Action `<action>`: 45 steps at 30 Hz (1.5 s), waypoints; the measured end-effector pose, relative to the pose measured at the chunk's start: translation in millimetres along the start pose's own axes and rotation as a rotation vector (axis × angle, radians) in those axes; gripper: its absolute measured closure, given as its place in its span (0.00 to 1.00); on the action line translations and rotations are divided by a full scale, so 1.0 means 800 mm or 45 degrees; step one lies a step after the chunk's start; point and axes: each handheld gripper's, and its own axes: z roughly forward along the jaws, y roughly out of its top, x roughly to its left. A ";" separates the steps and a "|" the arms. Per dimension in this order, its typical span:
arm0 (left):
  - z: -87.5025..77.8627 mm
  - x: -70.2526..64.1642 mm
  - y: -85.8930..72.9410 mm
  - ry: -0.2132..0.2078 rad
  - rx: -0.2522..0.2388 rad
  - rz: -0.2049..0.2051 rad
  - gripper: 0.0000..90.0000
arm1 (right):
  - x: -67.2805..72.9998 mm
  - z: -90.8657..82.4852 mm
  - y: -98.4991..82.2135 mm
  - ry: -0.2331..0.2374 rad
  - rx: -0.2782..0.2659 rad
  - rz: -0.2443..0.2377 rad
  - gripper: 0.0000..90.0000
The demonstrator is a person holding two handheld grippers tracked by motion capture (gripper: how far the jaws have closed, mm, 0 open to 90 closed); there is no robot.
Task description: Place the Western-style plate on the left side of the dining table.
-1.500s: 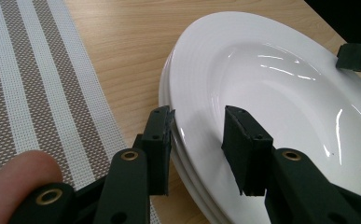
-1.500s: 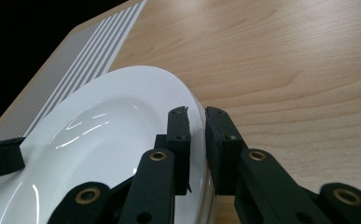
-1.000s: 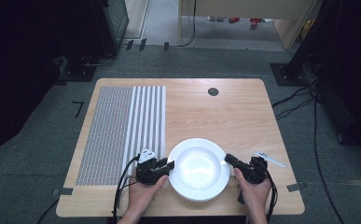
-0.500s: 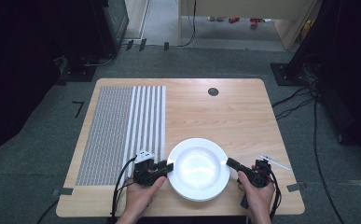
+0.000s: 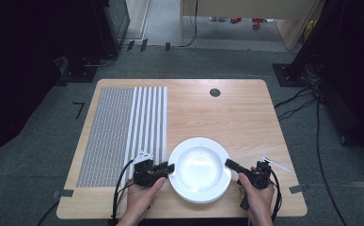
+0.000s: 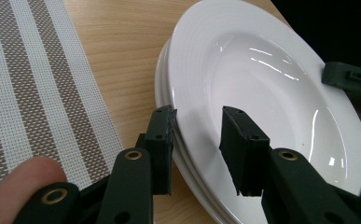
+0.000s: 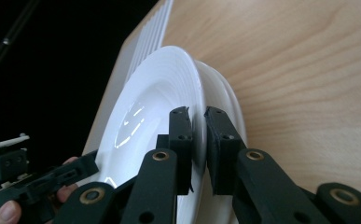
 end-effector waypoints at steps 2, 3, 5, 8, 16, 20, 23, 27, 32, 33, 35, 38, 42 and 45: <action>0.000 0.000 0.000 0.004 -0.003 0.008 0.73 | 0.001 0.001 0.000 0.022 -0.017 -0.031 0.93; 0.000 0.000 0.000 0.003 -0.005 0.010 0.74 | 0.002 0.001 -0.001 0.035 -0.028 -0.044 0.93; 0.000 0.001 -0.001 0.000 -0.007 0.006 0.74 | 0.003 0.001 -0.001 0.049 -0.040 -0.053 0.93; 0.000 0.002 -0.001 -0.011 -0.011 0.008 0.74 | 0.003 0.002 -0.003 0.049 -0.059 -0.074 0.93; 0.000 0.009 -0.003 -0.051 -0.036 -0.018 0.75 | 0.004 0.004 -0.006 0.076 -0.102 -0.064 0.93; 0.000 0.010 -0.004 -0.056 -0.050 -0.024 0.76 | 0.004 0.007 -0.007 0.073 -0.115 -0.052 0.93; -0.001 0.010 -0.004 -0.060 -0.055 -0.024 0.76 | 0.005 0.008 -0.007 0.059 -0.123 -0.040 0.93; -0.002 0.013 -0.004 -0.077 -0.061 -0.045 0.78 | 0.004 0.011 -0.008 0.054 -0.131 -0.024 0.93; -0.004 0.014 -0.002 -0.088 -0.074 -0.063 0.79 | 0.004 0.012 -0.007 0.069 -0.138 0.005 0.94; -0.004 0.015 -0.002 -0.093 -0.077 -0.068 0.80 | 0.004 0.012 -0.007 0.076 -0.138 0.010 0.94; -0.004 0.016 -0.001 -0.103 -0.080 -0.076 0.80 | 0.005 0.012 -0.006 0.088 -0.143 0.015 0.94; -0.004 0.017 0.000 -0.118 -0.078 -0.079 0.81 | 0.005 0.012 -0.005 0.085 -0.149 0.017 0.94; -0.005 0.016 0.001 -0.133 -0.080 -0.087 0.81 | 0.004 0.011 -0.003 0.087 -0.152 0.027 0.94; -0.007 0.016 0.003 -0.143 -0.085 -0.092 0.82 | 0.004 0.011 -0.002 0.091 -0.153 0.036 0.94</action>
